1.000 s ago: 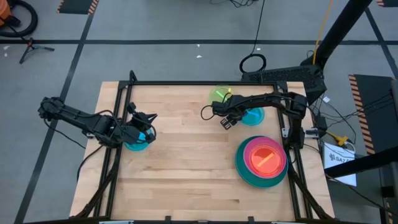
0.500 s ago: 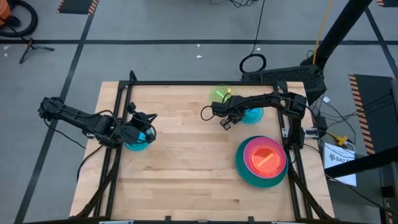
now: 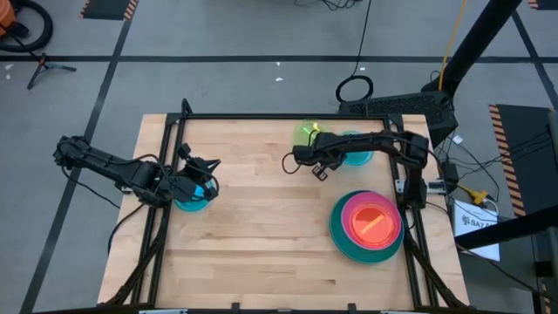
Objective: Stack plastic plates
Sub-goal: Stack the right light blue plate on top of the orange plate
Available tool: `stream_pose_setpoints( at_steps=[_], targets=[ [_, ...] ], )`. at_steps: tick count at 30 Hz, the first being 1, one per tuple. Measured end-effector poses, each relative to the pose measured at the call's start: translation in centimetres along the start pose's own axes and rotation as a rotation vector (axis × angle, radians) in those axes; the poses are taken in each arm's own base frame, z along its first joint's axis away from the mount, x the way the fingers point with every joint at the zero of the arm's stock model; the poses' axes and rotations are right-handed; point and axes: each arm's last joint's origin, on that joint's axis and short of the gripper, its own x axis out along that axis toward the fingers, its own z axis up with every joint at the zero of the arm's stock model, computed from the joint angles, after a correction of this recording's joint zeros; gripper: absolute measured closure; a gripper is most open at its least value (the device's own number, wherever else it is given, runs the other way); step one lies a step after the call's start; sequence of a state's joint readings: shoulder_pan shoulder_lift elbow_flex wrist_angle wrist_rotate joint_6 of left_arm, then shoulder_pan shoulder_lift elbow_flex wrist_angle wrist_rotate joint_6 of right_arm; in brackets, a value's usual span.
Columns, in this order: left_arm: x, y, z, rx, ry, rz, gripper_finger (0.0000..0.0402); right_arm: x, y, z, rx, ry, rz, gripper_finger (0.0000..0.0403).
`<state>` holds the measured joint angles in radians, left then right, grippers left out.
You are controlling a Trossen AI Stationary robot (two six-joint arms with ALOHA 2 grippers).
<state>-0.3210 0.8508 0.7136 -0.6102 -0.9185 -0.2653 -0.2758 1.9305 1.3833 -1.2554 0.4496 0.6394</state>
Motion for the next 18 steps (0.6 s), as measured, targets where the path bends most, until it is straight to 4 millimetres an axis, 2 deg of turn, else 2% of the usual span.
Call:
stream_pose_setpoints(
  at_steps=[5,10,14,18],
  targets=[
    [0.0,0.0,0.0,-0.002,0.0,0.0,0.0376,-3.0,0.1,-0.8,-0.069,-0.009,-0.065,0.0402],
    [0.0,0.0,0.0,-0.007,0.0,0.0,0.0376,-6.1,0.6,-2.5,-0.123,0.004,-0.102,0.0402],
    [0.0,0.0,0.0,-0.011,0.0,0.0,0.0376,-8.4,1.4,-4.4,-0.154,-0.01,0.05,0.0402],
    [0.0,0.0,0.0,-0.02,-0.001,0.0,0.0376,-10.7,1.3,-6.9,-0.155,-0.003,0.149,0.0402]
  ],
)
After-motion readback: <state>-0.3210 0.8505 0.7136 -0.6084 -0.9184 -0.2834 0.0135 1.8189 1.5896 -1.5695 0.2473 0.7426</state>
